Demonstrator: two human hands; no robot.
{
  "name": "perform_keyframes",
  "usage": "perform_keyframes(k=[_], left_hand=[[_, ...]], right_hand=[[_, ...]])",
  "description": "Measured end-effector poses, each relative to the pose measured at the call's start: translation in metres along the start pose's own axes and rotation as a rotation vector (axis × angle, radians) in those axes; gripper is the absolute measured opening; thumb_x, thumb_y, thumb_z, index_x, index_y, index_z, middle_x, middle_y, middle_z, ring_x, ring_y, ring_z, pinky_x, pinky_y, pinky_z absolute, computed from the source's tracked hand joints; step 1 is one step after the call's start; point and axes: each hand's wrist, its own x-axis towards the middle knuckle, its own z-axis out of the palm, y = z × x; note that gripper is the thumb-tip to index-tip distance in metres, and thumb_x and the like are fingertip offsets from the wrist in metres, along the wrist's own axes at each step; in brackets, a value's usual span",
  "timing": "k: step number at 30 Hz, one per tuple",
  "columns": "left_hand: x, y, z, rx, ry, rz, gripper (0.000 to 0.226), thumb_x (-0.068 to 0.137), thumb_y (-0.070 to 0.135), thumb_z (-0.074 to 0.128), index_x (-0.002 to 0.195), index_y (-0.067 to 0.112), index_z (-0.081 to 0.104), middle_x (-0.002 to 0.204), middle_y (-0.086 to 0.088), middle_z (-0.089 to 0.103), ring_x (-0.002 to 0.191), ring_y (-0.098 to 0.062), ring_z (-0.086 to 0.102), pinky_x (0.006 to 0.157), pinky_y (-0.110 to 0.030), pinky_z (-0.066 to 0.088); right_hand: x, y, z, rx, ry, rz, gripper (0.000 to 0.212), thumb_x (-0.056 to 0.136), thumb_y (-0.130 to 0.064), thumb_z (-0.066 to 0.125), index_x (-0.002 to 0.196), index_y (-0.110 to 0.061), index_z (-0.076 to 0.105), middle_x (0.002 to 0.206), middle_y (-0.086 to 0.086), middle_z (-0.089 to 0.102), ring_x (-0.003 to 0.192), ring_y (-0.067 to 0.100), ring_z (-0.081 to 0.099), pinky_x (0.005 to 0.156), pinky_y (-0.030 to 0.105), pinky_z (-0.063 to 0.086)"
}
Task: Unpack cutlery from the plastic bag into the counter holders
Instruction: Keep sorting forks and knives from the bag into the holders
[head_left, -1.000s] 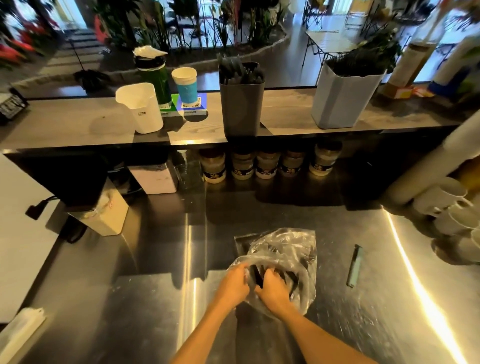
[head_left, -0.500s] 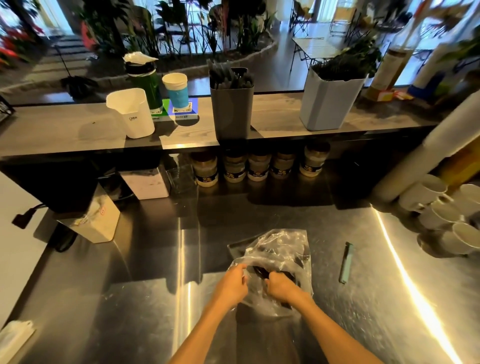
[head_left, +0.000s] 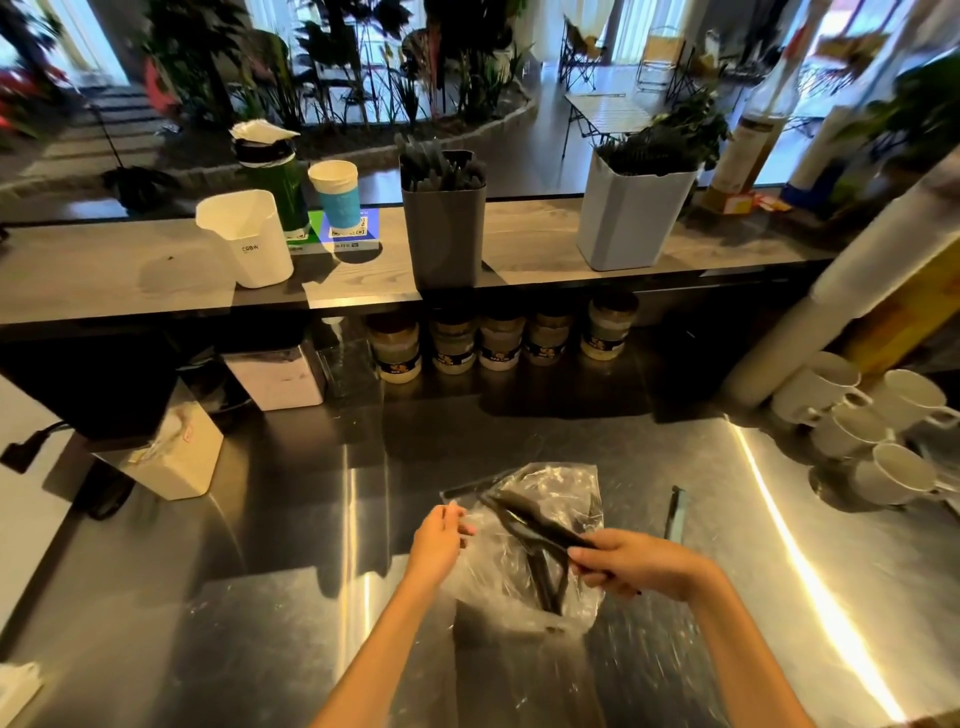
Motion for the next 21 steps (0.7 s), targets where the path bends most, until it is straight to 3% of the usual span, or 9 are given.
perform_keyframes(k=[3, 8, 11, 14, 17, 21], left_hand=[[-0.027, 0.023, 0.008, -0.269, -0.182, 0.032, 0.044, 0.104, 0.043, 0.044, 0.116, 0.006, 0.063, 0.104, -0.015, 0.075, 0.095, -0.029, 0.072, 0.090, -0.038, 0.058], [-0.061, 0.051, 0.019, -0.435, -0.393, 0.213, 0.048, 0.099, 0.039, 0.051, 0.130, 0.004, 0.059, 0.125, -0.013, 0.070, 0.121, -0.027, 0.064, 0.108, -0.044, 0.046], [-0.073, 0.061, 0.018, -0.498, -0.382, 0.276, 0.038, 0.102, 0.027, 0.049, 0.134, 0.006, 0.055, 0.128, -0.010, 0.068, 0.124, -0.022, 0.062, 0.106, -0.037, 0.048], [-0.075, 0.064, 0.015, -0.497, -0.304, 0.295, 0.028, 0.102, 0.016, 0.054, 0.127, 0.005, 0.061, 0.120, -0.011, 0.072, 0.119, -0.022, 0.066, 0.101, -0.035, 0.052], [-0.076, 0.065, 0.012, -0.523, -0.279, 0.269, 0.028, 0.100, 0.016, 0.057, 0.125, 0.005, 0.063, 0.117, -0.011, 0.073, 0.113, -0.024, 0.069, 0.097, -0.037, 0.056], [-0.077, 0.063, 0.012, -0.535, -0.272, 0.244, 0.029, 0.102, 0.022, 0.054, 0.124, 0.007, 0.066, 0.117, -0.011, 0.073, 0.112, -0.024, 0.070, 0.091, -0.036, 0.058]], right_hand=[[-0.003, -0.007, 0.009, 0.170, 0.083, -0.168, 0.022, 0.108, -0.030, 0.043, 0.105, -0.011, 0.054, 0.072, -0.007, 0.048, 0.058, 0.005, 0.038, 0.053, 0.018, 0.030], [0.004, -0.023, 0.038, 0.279, 0.116, -0.313, 0.024, 0.108, -0.031, 0.043, 0.105, -0.011, 0.055, 0.072, -0.005, 0.048, 0.059, 0.007, 0.037, 0.053, 0.018, 0.030], [0.007, -0.027, 0.054, 0.304, 0.129, -0.337, 0.026, 0.108, -0.032, 0.043, 0.105, -0.010, 0.056, 0.073, -0.004, 0.050, 0.059, 0.007, 0.039, 0.053, 0.018, 0.031], [0.008, -0.030, 0.064, 0.343, 0.145, -0.339, 0.036, 0.107, -0.038, 0.044, 0.110, -0.007, 0.062, 0.082, 0.002, 0.062, 0.067, 0.011, 0.053, 0.061, 0.021, 0.045], [0.006, -0.034, 0.070, 0.358, 0.117, -0.341, 0.044, 0.107, -0.042, 0.041, 0.119, -0.005, 0.063, 0.094, 0.011, 0.070, 0.080, 0.020, 0.064, 0.075, 0.030, 0.055], [0.004, -0.036, 0.074, 0.417, 0.099, -0.359, 0.049, 0.108, -0.041, 0.037, 0.121, -0.002, 0.064, 0.104, 0.020, 0.072, 0.087, 0.028, 0.068, 0.079, 0.034, 0.057]])
